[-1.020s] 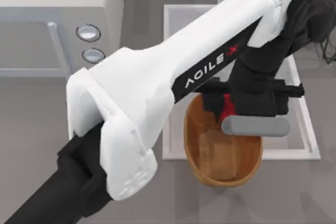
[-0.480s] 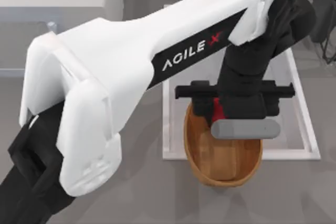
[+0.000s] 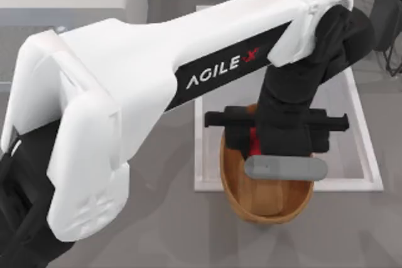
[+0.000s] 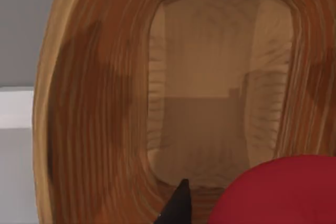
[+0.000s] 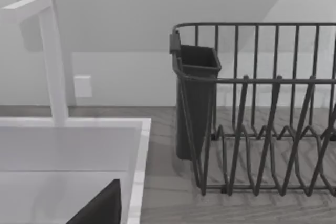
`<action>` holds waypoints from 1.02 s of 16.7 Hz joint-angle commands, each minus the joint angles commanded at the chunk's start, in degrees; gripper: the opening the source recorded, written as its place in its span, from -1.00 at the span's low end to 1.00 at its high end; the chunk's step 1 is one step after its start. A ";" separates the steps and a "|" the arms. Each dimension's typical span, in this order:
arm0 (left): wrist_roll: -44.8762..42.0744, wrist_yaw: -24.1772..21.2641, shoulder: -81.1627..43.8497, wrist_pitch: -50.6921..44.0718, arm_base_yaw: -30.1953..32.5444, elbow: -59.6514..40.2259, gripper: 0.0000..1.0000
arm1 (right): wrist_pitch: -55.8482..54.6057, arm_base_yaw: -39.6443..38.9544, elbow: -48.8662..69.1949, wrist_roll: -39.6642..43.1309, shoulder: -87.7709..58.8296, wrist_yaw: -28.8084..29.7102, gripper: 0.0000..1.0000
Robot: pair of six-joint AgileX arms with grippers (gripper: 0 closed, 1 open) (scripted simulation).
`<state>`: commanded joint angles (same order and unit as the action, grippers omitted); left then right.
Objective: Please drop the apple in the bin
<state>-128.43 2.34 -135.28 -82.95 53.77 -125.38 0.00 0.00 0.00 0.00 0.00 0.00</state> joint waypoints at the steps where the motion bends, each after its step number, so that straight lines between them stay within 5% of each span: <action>1: 0.00 0.00 0.00 0.00 0.00 0.00 -1.00 | 0.00 0.00 0.00 0.00 0.00 0.00 1.00; 4: 0.00 0.00 0.00 0.00 0.00 0.00 -1.00 | 0.00 0.00 0.00 0.00 0.00 0.00 1.00; 17: 0.00 0.00 0.00 0.00 0.00 0.00 0.96 | 0.00 0.00 0.00 0.00 0.00 0.00 1.00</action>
<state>-128.43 2.34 -135.28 -82.95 53.77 -125.38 0.00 0.00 0.00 0.00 0.00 0.00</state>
